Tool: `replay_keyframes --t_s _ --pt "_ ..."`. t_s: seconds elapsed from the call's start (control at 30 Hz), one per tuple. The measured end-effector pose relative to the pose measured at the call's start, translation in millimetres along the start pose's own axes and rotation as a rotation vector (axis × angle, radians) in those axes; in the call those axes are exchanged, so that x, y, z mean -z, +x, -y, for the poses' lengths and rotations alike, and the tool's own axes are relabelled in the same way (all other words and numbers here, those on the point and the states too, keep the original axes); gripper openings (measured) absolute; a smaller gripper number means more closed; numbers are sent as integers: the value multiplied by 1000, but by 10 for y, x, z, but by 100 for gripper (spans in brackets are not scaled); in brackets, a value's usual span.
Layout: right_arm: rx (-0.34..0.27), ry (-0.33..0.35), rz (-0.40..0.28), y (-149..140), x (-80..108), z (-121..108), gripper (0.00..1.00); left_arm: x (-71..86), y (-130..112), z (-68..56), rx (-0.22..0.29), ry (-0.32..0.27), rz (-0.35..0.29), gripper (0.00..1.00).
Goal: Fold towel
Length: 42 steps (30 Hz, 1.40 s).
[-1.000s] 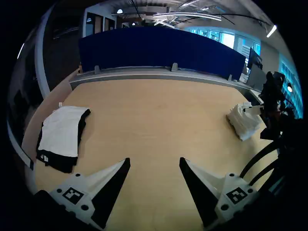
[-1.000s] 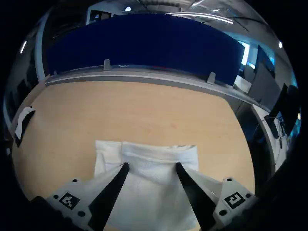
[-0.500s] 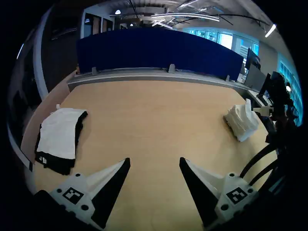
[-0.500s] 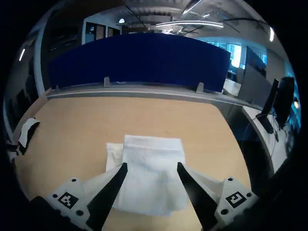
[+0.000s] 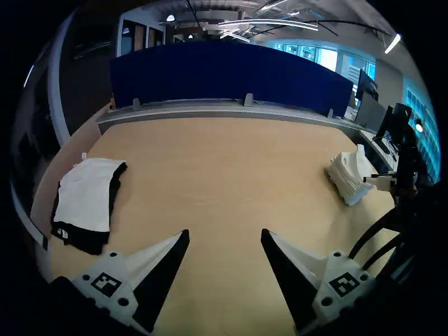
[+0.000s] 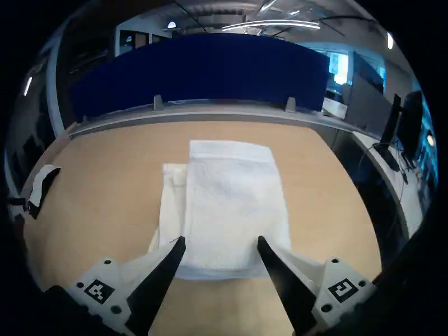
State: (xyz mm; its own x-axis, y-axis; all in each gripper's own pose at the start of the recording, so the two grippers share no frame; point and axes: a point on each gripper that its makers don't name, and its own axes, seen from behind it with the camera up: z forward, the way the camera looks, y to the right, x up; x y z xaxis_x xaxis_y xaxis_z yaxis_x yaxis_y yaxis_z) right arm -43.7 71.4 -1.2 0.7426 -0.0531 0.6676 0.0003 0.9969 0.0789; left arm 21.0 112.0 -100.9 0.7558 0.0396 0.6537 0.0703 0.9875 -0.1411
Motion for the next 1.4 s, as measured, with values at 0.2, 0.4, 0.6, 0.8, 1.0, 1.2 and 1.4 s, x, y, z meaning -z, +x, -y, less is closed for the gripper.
replay_keyframes --t_s 0.2,0.4,0.6,0.8,1.0,1.2,1.4 --pt "21 1 33 -177 -87 41 100 18 -16 21 4 4 -2 95" --pt "21 6 38 -196 -114 52 100 30 -39 34 6 6 -1 95" --pt "12 -2 -15 29 2 39 100 42 -8 8 1 3 -6 95" --pt "12 -19 -63 290 63 -48 100 47 30 -7 6 0 -9 95" --pt "27 -27 -80 414 29 -85 100 31 23 -12 0 1 -8 95" --pt "50 -37 -105 691 -128 -153 100 19 7 -6 1 5 -5 95" --pt "63 -29 -90 817 -385 -151 100 21 -27 -5 3 11 2 95"
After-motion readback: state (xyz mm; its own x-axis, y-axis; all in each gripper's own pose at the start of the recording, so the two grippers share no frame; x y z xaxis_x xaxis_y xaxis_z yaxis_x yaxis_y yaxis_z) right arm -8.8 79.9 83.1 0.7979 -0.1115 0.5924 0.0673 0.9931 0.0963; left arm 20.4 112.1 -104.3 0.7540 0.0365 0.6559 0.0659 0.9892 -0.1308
